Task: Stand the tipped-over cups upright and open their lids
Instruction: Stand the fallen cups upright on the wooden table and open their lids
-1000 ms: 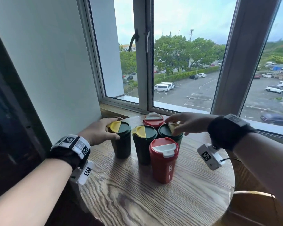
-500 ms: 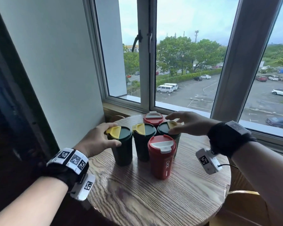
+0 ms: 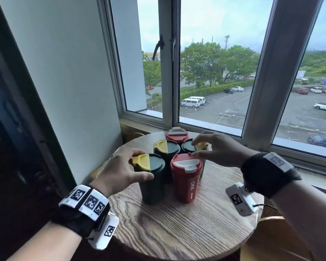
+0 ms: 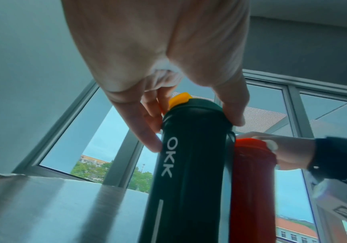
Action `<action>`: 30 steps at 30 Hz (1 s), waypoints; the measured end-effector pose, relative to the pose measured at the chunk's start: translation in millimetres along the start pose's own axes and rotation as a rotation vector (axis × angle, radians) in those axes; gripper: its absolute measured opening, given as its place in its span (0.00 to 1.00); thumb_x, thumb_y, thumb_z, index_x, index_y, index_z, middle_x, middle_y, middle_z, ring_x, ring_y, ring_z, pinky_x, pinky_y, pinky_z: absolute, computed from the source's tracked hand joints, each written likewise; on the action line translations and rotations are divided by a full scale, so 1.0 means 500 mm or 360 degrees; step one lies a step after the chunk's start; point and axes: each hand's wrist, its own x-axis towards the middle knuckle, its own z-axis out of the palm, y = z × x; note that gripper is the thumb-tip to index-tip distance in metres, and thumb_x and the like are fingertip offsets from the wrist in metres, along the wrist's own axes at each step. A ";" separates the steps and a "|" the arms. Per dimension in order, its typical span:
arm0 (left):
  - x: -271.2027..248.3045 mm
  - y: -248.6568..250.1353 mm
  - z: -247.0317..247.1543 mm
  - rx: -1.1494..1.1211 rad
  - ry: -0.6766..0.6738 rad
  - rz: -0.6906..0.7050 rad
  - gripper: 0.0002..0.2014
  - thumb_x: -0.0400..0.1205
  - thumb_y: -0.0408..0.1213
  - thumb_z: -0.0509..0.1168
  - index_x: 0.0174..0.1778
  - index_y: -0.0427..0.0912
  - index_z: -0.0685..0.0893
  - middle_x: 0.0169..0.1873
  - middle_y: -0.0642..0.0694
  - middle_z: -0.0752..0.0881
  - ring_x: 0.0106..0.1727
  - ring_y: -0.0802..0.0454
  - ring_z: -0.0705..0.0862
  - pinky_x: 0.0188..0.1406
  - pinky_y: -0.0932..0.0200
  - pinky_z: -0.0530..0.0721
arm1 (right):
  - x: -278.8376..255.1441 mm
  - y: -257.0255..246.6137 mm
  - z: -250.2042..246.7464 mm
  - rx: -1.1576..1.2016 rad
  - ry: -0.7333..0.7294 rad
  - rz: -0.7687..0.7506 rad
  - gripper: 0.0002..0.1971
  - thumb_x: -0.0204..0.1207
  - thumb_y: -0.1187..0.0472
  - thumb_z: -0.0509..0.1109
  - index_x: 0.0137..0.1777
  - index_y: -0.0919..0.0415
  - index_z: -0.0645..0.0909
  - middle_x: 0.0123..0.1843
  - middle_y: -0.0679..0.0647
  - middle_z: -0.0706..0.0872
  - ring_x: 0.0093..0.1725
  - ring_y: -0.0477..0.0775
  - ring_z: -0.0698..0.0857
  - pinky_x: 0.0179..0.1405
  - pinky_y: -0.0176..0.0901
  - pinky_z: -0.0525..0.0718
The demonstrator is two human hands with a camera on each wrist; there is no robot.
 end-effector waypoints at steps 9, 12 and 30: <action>-0.028 0.027 0.045 0.0094 0.0220 0.0031 0.44 0.55 0.71 0.78 0.66 0.54 0.83 0.57 0.55 0.85 0.56 0.63 0.83 0.49 0.73 0.77 | 0.013 0.022 0.001 0.0034 0.0076 0.0163 0.19 0.77 0.55 0.76 0.68 0.49 0.85 0.60 0.45 0.84 0.61 0.52 0.84 0.57 0.49 0.82; -0.034 0.026 0.050 0.0124 0.0236 0.0041 0.44 0.56 0.72 0.77 0.66 0.54 0.82 0.58 0.54 0.84 0.56 0.61 0.83 0.51 0.69 0.79 | 0.011 0.033 0.011 0.0108 0.0048 0.0217 0.18 0.75 0.55 0.78 0.65 0.46 0.85 0.60 0.49 0.88 0.60 0.54 0.86 0.58 0.51 0.84; 0.155 0.084 0.000 0.0123 -0.0353 -0.0306 0.33 0.83 0.59 0.66 0.81 0.47 0.72 0.73 0.45 0.81 0.55 0.49 0.88 0.46 0.53 0.88 | -0.097 -0.105 0.089 -0.0086 0.0373 0.0031 0.39 0.64 0.31 0.79 0.69 0.56 0.80 0.63 0.51 0.83 0.53 0.48 0.83 0.46 0.35 0.85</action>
